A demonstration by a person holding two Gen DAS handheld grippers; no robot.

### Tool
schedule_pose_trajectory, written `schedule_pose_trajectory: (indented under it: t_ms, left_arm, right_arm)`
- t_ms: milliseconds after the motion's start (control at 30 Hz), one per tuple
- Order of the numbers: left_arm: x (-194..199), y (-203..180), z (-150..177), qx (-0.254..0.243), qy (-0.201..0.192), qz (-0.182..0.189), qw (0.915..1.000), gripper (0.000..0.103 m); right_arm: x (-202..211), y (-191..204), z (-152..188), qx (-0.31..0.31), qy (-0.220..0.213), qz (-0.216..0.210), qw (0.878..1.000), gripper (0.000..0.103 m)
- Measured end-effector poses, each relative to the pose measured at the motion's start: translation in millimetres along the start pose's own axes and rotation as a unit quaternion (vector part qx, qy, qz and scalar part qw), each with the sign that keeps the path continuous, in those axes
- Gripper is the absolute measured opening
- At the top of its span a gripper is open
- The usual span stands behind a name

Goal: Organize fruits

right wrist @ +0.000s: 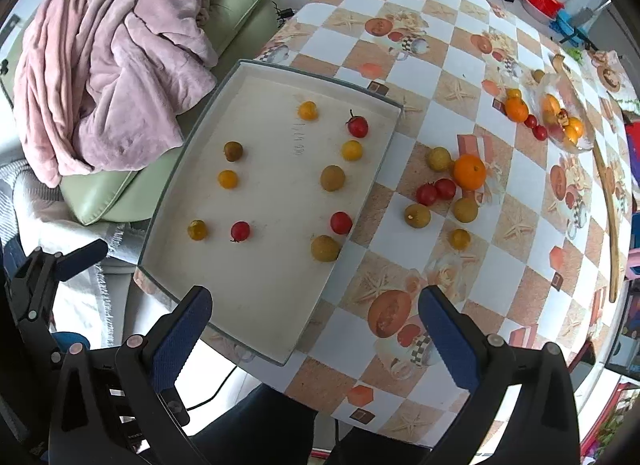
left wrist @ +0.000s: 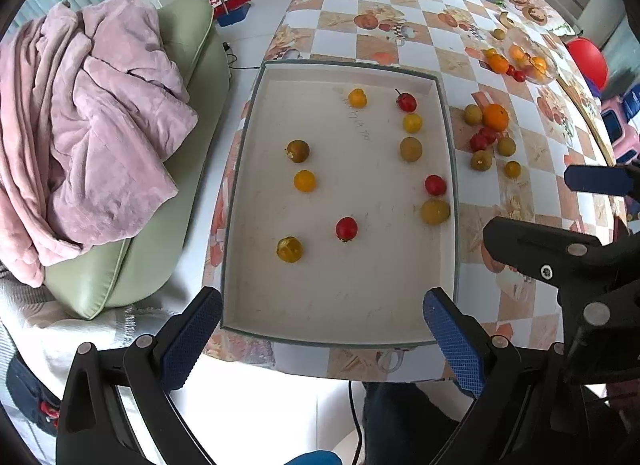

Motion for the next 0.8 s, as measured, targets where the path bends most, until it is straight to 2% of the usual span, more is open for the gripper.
schedule_pose_trajectory:
  t_ms: [800]
  left_arm:
    - [11.0,-3.8,0.5,-0.011,-0.013,-0.009,0.9998,0.101]
  right_arm:
    - [9.8,-0.7,-1.9,0.007,-0.01,0.017,1.0,0.103]
Point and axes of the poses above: each gripper's, at about its wrist camera, not at the fingertips, and x roughly against the way its jaws point, y to its left, z to its underside, the point moved 5 cm from there along -x, roughly the way its jaws point, and after that the axes turned 4 degrees about -y, right-handed, at the moved point
